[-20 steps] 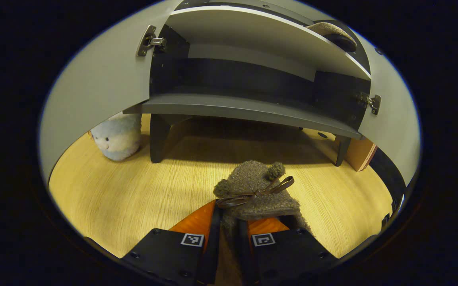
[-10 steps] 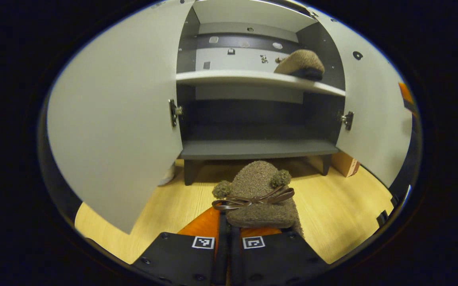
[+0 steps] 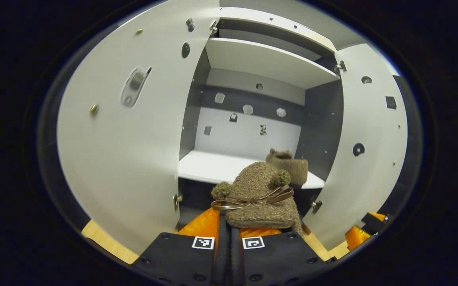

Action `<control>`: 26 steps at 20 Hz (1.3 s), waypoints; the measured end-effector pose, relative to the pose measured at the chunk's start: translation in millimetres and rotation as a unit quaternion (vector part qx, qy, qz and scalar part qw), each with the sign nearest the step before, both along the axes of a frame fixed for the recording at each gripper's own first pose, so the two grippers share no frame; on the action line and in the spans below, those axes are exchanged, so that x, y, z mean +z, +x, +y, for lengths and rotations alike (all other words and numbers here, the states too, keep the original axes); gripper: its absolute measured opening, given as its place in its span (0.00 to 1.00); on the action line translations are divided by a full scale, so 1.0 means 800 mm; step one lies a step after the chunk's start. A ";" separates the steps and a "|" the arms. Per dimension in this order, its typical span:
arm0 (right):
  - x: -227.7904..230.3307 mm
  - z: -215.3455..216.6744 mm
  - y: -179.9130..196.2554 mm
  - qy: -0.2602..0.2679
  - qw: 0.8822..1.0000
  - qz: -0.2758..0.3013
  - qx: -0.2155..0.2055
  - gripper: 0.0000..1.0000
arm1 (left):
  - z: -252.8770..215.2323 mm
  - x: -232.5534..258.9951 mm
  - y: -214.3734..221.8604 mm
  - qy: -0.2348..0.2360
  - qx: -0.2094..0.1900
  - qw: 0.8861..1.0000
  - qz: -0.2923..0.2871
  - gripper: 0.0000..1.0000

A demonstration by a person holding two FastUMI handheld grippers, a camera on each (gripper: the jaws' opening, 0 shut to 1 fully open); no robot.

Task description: Grab one shoe with the right hand and put it into the shoe cabinet, grab the other shoe with the left hand and put it into the shoe cabinet; then close the right door with the right hand and the left door with the left hand.

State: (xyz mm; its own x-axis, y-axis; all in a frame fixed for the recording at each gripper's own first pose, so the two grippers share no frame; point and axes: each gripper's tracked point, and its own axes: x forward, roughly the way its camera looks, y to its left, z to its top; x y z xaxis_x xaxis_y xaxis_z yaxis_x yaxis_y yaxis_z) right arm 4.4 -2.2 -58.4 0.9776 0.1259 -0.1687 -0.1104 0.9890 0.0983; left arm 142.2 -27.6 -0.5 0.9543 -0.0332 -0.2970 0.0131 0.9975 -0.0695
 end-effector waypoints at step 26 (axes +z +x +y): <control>-0.008 -0.056 -0.018 -0.006 0.999 0.016 -0.043 0.94 | 0.035 -0.108 0.308 0.047 0.083 0.983 0.156 0.75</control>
